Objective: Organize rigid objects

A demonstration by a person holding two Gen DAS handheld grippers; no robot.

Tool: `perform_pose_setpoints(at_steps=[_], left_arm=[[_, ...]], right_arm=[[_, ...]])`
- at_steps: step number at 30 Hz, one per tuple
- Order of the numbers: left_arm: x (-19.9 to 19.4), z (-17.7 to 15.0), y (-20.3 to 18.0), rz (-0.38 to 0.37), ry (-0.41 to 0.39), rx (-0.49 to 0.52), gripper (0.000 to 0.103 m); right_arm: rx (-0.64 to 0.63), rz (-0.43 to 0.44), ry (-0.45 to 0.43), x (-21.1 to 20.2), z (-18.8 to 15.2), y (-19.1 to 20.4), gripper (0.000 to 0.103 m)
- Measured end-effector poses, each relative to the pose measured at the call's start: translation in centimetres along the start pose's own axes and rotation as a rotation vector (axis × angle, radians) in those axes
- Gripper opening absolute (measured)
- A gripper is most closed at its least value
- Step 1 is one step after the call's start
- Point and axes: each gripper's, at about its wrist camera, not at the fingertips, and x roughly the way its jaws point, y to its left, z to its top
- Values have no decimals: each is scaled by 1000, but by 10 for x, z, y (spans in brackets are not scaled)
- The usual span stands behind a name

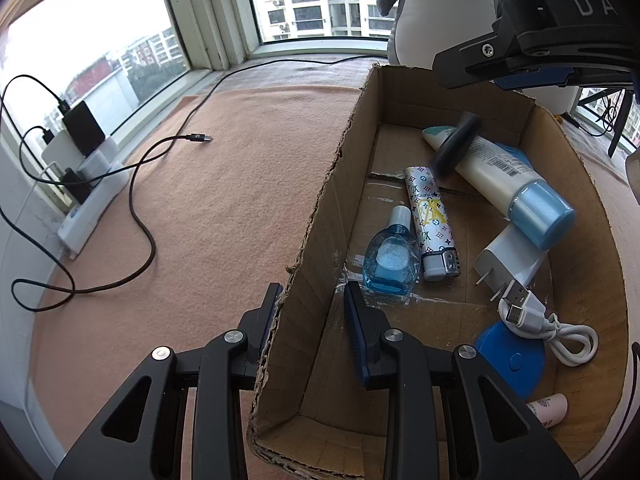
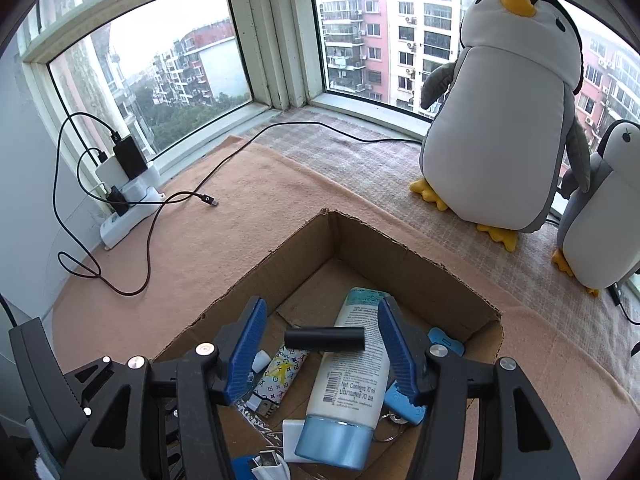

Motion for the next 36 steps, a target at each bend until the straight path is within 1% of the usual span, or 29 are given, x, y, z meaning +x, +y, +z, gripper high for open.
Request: perform_pose_setpoints(at_steps=[1, 2, 15, 36], left_arm=[[0, 0, 1, -1, 0, 0, 28], [0, 0, 1, -1, 0, 0, 28], [-1, -1, 1, -3, 2, -3, 28], [-2, 1, 4, 0, 18, 3, 28]], right_arm=[[4, 0, -2, -1, 0, -1, 61], [8, 0, -3, -1, 0, -2, 62], [23, -16, 2, -9, -5, -10, 62], [40, -39, -49, -63, -23, -12, 63]])
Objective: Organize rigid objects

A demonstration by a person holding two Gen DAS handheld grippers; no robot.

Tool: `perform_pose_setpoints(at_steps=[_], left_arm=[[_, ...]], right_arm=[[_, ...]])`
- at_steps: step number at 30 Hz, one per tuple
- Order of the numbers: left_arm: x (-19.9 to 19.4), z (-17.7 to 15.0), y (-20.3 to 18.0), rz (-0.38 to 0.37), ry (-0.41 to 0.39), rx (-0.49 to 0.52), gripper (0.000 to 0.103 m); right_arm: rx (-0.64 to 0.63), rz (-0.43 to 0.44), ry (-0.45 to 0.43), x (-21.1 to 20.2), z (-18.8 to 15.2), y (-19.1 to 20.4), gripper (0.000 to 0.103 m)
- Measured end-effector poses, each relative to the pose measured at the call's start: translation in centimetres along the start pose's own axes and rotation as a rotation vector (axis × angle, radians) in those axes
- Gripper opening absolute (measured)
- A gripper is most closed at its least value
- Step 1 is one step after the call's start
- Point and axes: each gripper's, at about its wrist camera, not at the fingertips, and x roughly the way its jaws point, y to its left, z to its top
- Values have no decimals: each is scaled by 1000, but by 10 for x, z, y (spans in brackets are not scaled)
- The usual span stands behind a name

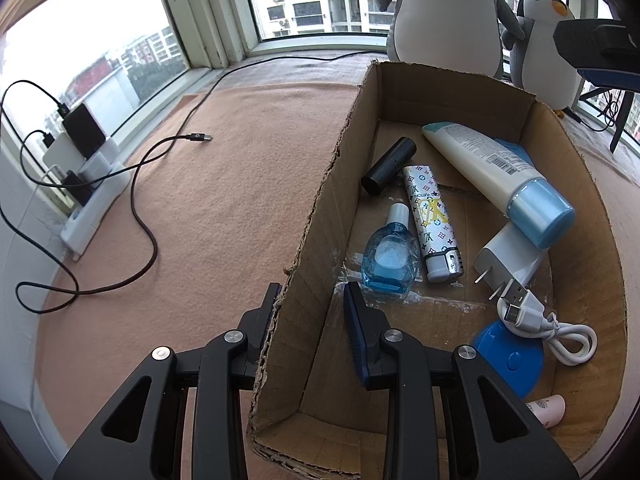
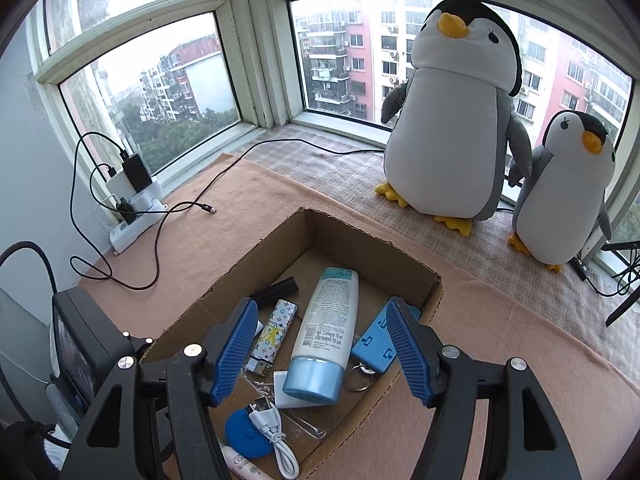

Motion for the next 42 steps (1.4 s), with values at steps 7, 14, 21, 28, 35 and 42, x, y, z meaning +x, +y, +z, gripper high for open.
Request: perform_pose_setpoints(at_steps=[7, 14, 21, 28, 35, 42], left_arm=[[0, 2, 1, 2, 3, 5, 28], [-11, 8, 4, -3, -23, 0, 31], [-38, 12, 3, -16, -78, 6, 31], [-88, 19, 3, -68, -152, 15, 31], [-142, 22, 0, -115, -221, 49, 53], [-174, 15, -3, -138, -245, 56, 69]], right_arm=[[2, -16, -3, -15, -10, -2, 64], [20, -39, -18, -39, -24, -5, 68], [37, -61, -60, -73, -37, 0, 70], [64, -71, -112, -118, -43, 3, 75], [81, -108, -146, -155, -48, 6, 80], [117, -151, -168, -167, -69, 3, 81]])
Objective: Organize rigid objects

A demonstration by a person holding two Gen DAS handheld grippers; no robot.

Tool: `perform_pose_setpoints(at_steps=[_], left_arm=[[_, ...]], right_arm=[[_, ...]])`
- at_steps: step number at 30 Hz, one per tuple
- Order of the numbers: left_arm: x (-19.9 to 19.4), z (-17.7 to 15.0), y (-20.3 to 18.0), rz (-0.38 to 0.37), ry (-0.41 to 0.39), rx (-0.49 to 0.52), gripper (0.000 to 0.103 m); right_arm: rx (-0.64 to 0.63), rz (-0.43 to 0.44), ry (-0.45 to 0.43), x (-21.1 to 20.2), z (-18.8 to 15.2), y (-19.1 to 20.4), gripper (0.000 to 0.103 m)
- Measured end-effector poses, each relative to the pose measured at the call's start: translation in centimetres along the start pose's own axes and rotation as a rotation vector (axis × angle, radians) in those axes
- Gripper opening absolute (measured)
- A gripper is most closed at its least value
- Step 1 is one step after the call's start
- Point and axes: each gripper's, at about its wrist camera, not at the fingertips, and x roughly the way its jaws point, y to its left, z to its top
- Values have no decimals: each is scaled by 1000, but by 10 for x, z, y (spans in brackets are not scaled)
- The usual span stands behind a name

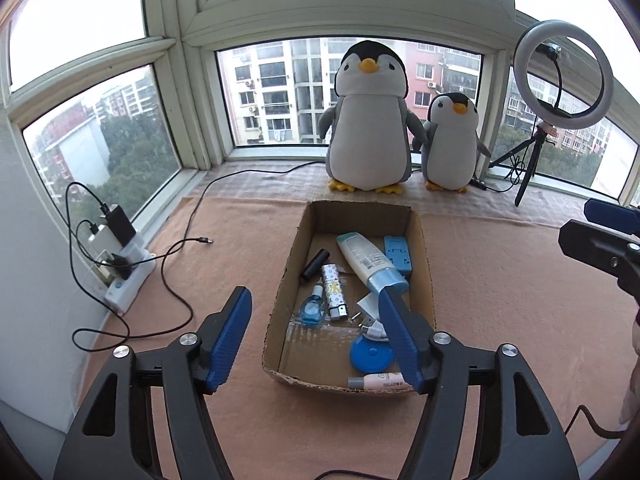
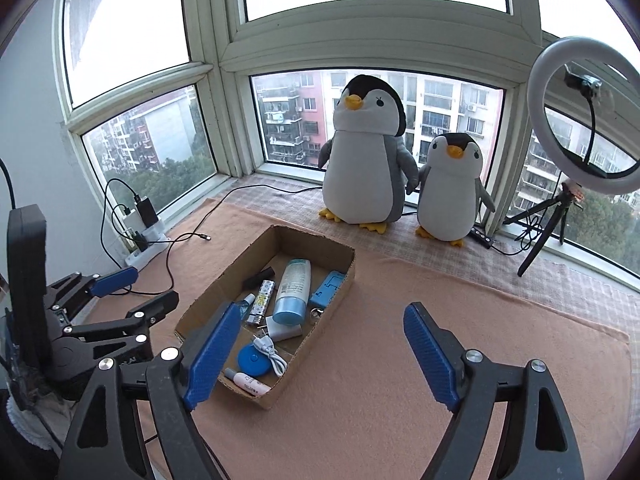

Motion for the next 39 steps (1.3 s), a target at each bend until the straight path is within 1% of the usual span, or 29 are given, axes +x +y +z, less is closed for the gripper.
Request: perform_pose_setpoints(at_steps=[3, 5, 7, 15, 19, 24, 39], left_arm=[[-8, -3, -4, 8, 0, -5, 72], [-11, -4, -5, 12, 3, -18, 76], [-14, -5, -7, 24, 0, -26, 79], [-20, -10, -12, 43, 9, -28, 80], [-20, -10, -15, 34, 15, -26, 80], [-20, -9, -18, 23, 15, -22, 80], [-20, -9, -20, 21, 18, -24, 80]], right_arm=[[5, -35, -4, -2, -10, -5, 82], [12, -55, -10, -3, -17, -8, 84], [29, -55, -12, -3, -22, -12, 86], [98, -85, -24, -7, -35, -24, 88], [116, -85, -17, -5, -39, -27, 88], [113, -95, -16, -5, -40, -26, 88], [118, -95, -7, -2, -41, -28, 89]])
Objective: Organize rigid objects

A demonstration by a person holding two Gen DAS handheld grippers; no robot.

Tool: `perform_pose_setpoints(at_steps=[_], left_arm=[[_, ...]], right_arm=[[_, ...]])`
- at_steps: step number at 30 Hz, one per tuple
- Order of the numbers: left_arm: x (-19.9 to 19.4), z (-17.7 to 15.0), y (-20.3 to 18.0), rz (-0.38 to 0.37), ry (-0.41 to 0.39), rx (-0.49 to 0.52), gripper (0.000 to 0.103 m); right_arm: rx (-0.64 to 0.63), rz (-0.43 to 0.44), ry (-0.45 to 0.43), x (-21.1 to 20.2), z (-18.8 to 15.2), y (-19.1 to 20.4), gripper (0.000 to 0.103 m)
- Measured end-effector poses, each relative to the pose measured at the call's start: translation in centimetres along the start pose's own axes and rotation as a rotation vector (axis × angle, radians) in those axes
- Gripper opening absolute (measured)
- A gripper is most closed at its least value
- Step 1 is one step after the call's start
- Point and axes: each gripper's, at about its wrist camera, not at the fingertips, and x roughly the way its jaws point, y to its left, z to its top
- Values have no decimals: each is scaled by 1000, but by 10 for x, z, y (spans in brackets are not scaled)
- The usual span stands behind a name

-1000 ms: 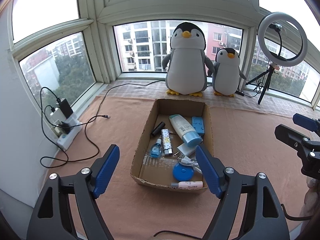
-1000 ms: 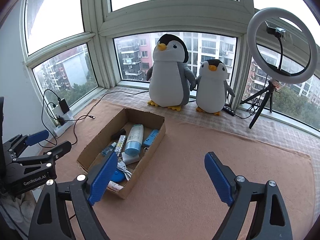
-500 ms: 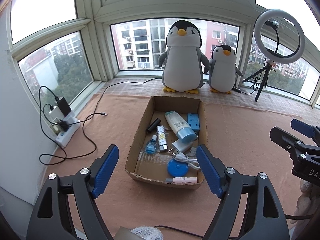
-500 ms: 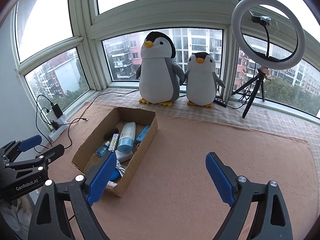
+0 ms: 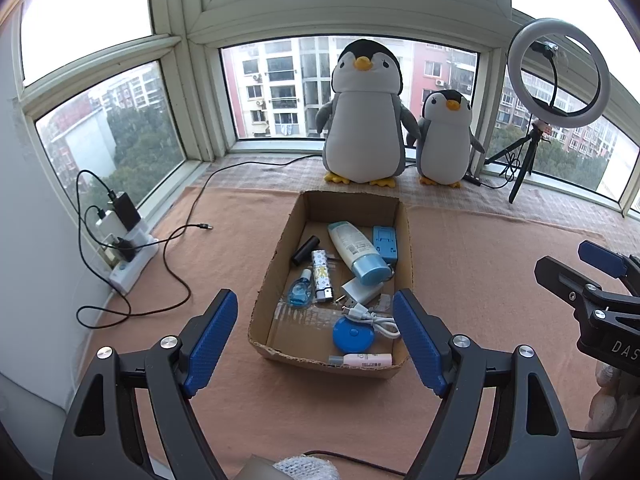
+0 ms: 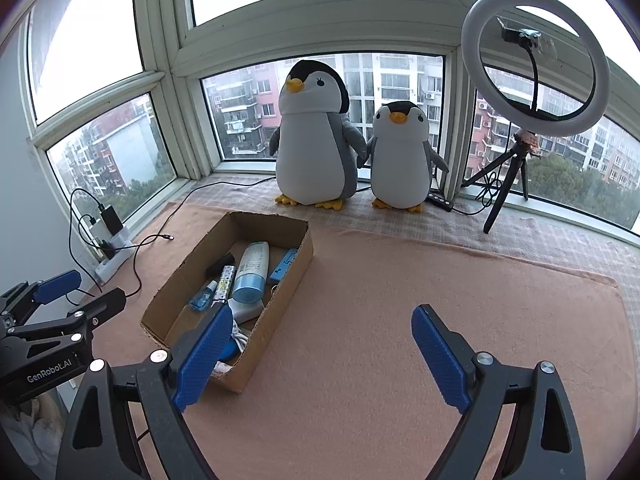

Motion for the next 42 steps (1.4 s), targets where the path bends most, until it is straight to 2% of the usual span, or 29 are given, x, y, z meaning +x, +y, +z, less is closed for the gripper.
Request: perform_pose_setpoints(at_steps=[42], left_arm=[[-1, 1, -5, -16, 5, -1, 80]], right_arm=[[4, 6, 20, 5, -6, 5, 89]])
